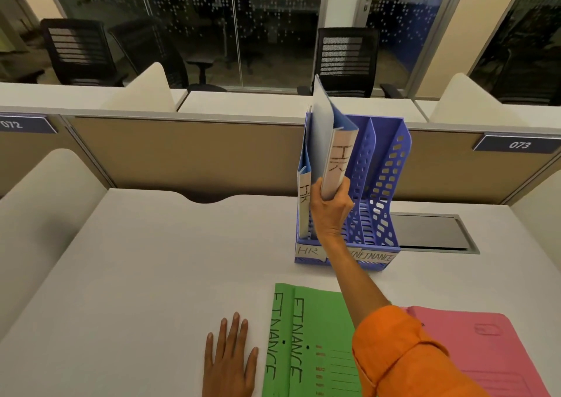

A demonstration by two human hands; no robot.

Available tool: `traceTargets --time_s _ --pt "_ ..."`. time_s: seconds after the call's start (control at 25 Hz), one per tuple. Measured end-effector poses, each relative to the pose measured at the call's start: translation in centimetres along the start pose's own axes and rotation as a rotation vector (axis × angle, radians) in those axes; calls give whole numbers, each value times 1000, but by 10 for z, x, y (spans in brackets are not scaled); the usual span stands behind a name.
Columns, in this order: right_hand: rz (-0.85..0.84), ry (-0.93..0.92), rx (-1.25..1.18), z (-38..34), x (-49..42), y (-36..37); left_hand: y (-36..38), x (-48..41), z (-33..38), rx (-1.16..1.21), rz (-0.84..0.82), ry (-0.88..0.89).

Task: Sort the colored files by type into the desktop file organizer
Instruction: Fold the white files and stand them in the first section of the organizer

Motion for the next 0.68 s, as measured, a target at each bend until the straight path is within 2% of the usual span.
traceTargets --time_s 0.4,0.56,0.68 --pt "-206 230 179 24 42 -16 2 -5 0 85 84 46" --pt "-301 270 189 13 48 -34 -1 -9 1 108 130 77" --pt "-360 232 243 0 60 -55 -7 -12 3 124 179 118"
Point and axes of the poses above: each hand's wrist, its own x-axis away from the middle knuckle, its own y-axis out of the palm, z = x × y, the point moved 1 cm from there along -x, towards the middle knuckle, and after that the axes turned 5 degrees about z, right-handed, at the moved point
